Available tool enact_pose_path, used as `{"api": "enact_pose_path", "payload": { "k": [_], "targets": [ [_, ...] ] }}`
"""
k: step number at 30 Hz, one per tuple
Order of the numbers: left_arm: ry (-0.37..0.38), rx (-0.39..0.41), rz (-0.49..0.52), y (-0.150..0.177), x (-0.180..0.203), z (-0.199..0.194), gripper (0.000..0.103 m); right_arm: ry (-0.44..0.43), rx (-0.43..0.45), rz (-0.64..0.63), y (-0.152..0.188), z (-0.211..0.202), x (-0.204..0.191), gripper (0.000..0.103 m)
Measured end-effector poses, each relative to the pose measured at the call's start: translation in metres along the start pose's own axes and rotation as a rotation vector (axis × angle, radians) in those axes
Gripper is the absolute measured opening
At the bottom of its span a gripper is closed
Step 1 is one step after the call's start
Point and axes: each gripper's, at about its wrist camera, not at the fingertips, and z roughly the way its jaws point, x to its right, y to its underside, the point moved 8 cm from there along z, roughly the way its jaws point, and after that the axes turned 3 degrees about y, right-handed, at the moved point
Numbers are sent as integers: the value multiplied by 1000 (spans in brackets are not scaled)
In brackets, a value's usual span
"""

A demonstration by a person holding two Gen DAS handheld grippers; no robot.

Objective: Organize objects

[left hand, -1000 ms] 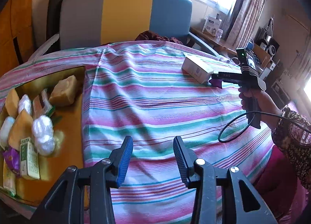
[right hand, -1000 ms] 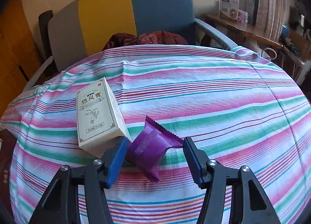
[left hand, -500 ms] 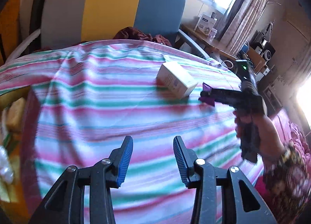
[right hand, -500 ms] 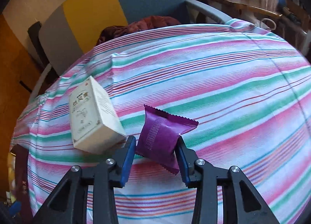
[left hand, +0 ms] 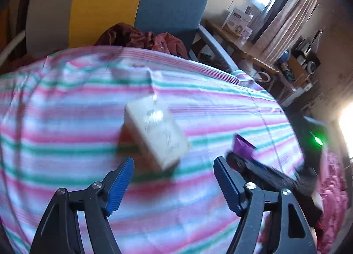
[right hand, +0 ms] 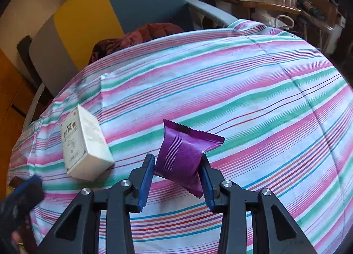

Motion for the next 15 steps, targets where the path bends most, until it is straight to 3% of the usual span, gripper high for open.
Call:
{"api": "enact_pose_path", "payload": {
  "k": [3, 6, 10, 15],
  "targets": [
    [-104, 4, 61, -16, 4, 21, 81, 5, 10, 15, -4, -1, 5, 41],
    [-162, -46, 90, -17, 3, 44, 81, 14, -2, 29, -3, 2, 10, 41],
    [-123, -79, 33, -7, -13, 56, 80, 0, 2, 30, -4, 2, 6, 41],
    [-163, -29, 80, -1, -33, 35, 55, -37, 13, 39, -4, -4, -1, 41]
  ]
}}
